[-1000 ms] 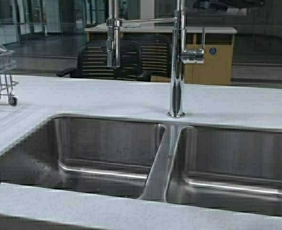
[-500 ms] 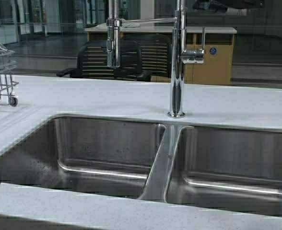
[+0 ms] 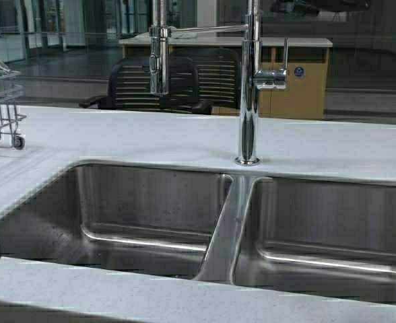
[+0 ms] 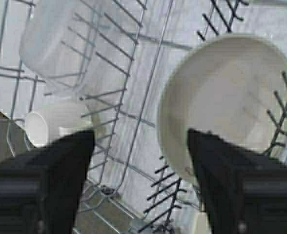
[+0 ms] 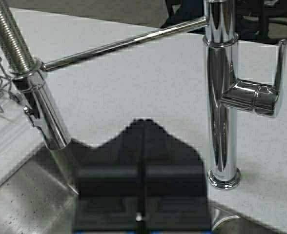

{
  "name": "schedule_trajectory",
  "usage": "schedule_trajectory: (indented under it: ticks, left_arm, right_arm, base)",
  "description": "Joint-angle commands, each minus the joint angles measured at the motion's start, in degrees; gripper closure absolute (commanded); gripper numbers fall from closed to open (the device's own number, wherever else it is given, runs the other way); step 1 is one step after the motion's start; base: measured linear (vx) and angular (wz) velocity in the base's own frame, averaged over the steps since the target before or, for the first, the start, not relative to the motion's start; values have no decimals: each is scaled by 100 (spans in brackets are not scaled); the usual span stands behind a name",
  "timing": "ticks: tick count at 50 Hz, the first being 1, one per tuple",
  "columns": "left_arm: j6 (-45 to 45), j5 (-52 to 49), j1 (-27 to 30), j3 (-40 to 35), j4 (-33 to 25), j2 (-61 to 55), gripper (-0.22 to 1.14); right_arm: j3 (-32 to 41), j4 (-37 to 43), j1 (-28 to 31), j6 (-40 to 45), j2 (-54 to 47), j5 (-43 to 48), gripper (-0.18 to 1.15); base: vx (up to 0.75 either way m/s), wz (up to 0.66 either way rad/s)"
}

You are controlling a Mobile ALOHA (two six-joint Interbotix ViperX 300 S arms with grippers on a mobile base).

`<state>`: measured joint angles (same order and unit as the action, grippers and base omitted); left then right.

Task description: Wash the pan

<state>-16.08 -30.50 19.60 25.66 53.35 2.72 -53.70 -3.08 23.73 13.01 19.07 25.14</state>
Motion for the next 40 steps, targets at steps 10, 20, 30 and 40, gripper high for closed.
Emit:
schedule_trajectory:
  ticks: [10, 20, 30, 40]
  left_arm:
    - [18, -9, -97, -185, 18, 448, -1]
    - [18, -9, -97, -149, 0, 369, -1]
    - [18, -9, -88, -114, 0, 360, -1]
    - [18, 0, -97, -114, 18, 316, -1]
  right_arm:
    - [105, -9, 9, -9, 44, 44, 90]
    - [88, 0, 0, -18, 44, 44, 90]
    - [88, -9, 9, -9, 35, 53, 90]
    - [88, -9, 0, -9, 44, 44, 90]
  base:
    - [0, 0]
    - [0, 0]
    - [0, 0]
    - [0, 0]
